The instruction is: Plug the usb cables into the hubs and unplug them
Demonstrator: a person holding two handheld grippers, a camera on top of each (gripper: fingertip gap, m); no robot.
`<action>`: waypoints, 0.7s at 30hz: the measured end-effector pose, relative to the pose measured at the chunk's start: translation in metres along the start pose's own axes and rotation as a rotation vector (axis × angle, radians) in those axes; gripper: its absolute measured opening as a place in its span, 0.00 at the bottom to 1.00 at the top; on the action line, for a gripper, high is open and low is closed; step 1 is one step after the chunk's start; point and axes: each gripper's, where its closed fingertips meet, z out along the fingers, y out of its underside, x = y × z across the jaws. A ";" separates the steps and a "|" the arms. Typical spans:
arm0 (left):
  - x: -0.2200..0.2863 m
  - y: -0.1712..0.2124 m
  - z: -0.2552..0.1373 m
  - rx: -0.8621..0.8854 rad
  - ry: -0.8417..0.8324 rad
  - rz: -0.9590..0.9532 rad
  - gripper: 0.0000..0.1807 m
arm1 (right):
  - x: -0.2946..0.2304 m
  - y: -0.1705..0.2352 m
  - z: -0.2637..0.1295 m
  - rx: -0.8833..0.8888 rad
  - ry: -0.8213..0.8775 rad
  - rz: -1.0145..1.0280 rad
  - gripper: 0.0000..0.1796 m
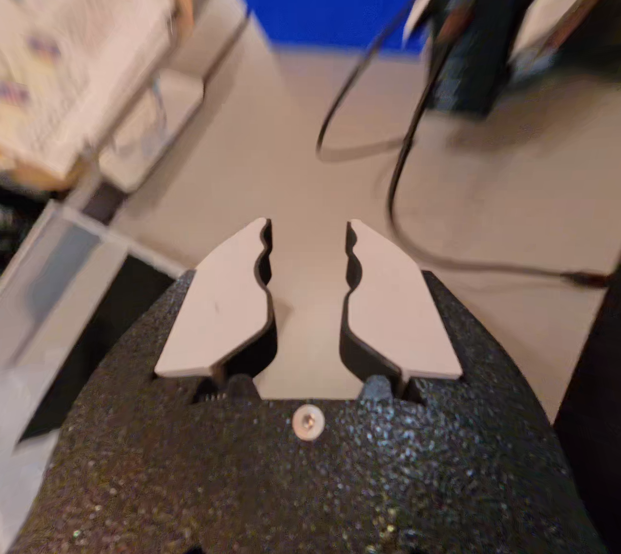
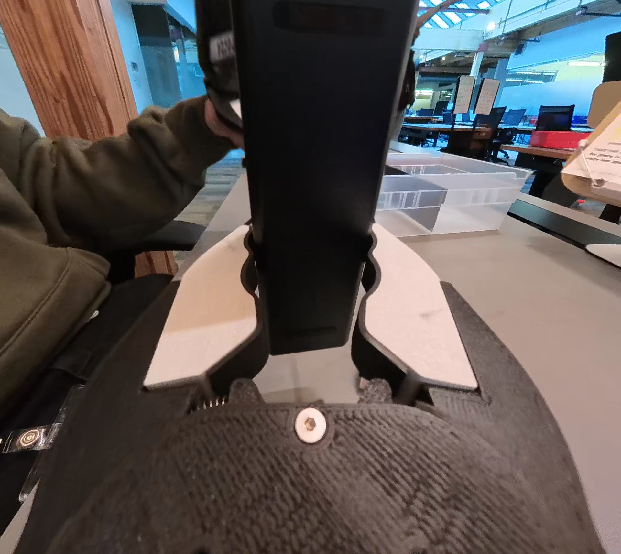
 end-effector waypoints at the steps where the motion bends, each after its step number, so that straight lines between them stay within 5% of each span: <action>1: 0.009 -0.028 -0.001 0.094 0.035 0.015 0.20 | -0.001 0.002 0.002 -0.015 0.000 -0.004 0.35; 5: 0.051 -0.076 0.016 0.142 0.230 0.151 0.16 | -0.004 0.006 0.006 -0.048 -0.008 -0.025 0.35; 15: 0.073 -0.090 0.051 0.158 0.451 0.072 0.08 | -0.007 0.008 0.008 -0.063 -0.021 -0.027 0.35; 21: 0.073 -0.094 0.053 0.199 0.433 0.036 0.03 | -0.004 0.010 0.009 -0.078 -0.009 -0.008 0.35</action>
